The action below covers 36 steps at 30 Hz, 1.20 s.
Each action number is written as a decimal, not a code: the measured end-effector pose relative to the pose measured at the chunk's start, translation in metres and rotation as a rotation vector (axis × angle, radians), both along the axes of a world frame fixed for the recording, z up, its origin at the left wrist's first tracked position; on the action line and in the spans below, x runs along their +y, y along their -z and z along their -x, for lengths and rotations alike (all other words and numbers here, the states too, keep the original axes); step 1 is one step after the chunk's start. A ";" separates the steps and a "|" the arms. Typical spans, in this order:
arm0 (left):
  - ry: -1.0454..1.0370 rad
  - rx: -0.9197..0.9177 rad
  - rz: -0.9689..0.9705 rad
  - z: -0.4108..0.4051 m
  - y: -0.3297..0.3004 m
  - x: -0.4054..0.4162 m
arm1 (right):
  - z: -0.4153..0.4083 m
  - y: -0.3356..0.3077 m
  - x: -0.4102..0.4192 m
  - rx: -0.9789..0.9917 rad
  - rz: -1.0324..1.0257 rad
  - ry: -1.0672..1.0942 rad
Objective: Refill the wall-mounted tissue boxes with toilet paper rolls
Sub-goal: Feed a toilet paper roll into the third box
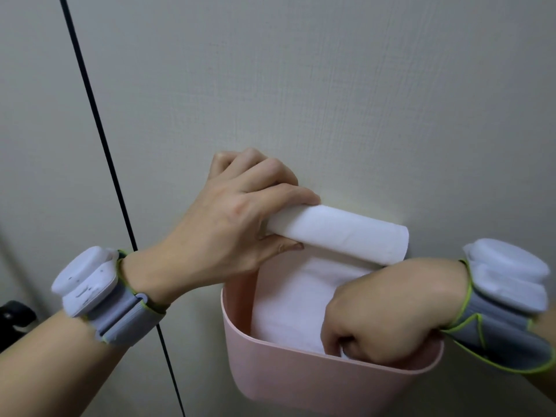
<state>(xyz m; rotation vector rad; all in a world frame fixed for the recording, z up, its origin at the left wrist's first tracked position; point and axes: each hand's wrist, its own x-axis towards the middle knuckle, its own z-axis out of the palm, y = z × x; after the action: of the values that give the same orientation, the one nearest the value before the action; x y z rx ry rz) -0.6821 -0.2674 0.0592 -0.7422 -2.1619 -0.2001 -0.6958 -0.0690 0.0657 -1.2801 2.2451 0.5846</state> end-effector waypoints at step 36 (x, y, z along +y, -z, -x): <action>0.234 -0.597 -0.266 -0.021 -0.008 0.002 | -0.005 -0.066 0.026 -0.017 0.657 0.179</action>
<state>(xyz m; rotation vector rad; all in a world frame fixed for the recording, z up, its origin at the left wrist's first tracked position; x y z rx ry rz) -0.6616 -0.2654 0.0672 -0.8514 -2.5186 -0.9119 -0.6912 -0.0431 0.1321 -1.3263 2.6034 -0.2606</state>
